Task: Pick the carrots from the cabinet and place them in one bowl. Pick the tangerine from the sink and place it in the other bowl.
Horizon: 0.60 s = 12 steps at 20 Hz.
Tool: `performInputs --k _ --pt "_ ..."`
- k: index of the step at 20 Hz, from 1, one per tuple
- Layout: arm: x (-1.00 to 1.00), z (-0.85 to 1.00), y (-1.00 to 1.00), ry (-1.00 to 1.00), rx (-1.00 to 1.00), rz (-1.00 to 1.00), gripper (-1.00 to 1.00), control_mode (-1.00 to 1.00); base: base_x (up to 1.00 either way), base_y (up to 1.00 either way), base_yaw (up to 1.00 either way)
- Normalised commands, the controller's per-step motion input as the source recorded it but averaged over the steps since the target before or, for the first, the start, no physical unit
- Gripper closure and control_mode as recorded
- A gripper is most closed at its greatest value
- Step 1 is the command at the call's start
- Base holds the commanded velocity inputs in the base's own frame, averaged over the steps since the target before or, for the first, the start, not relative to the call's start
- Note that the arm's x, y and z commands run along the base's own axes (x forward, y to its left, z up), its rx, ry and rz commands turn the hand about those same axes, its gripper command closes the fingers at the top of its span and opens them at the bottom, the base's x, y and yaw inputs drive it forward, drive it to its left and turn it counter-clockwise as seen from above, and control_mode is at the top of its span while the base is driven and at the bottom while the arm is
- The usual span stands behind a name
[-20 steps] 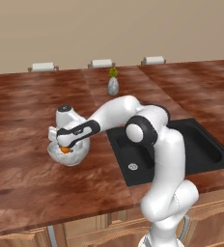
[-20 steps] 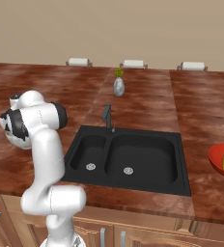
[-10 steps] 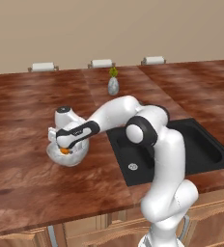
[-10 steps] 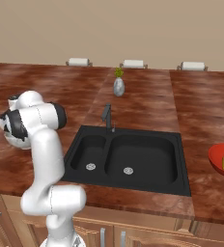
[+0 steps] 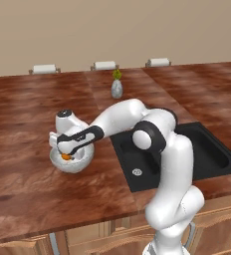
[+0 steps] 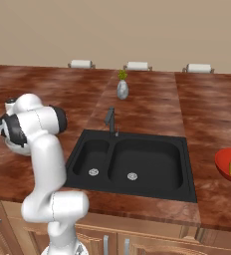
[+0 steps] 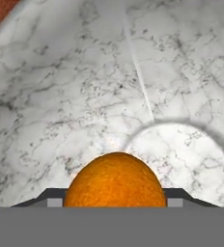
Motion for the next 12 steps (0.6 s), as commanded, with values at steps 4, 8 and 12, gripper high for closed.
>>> performInputs --k 4,8,12 --pt "-0.24 0.02 -0.07 0.0 0.0 -0.02 -1.0 -1.0 0.0 0.0 0.0" --pt "-0.21 0.04 -0.1 0.0 0.0 -0.03 -1.0 -1.0 0.0 0.0 0.0" --pt "-0.13 0.11 -0.15 0.0 0.0 -0.03 -1.0 -1.0 0.0 0.0 0.0"
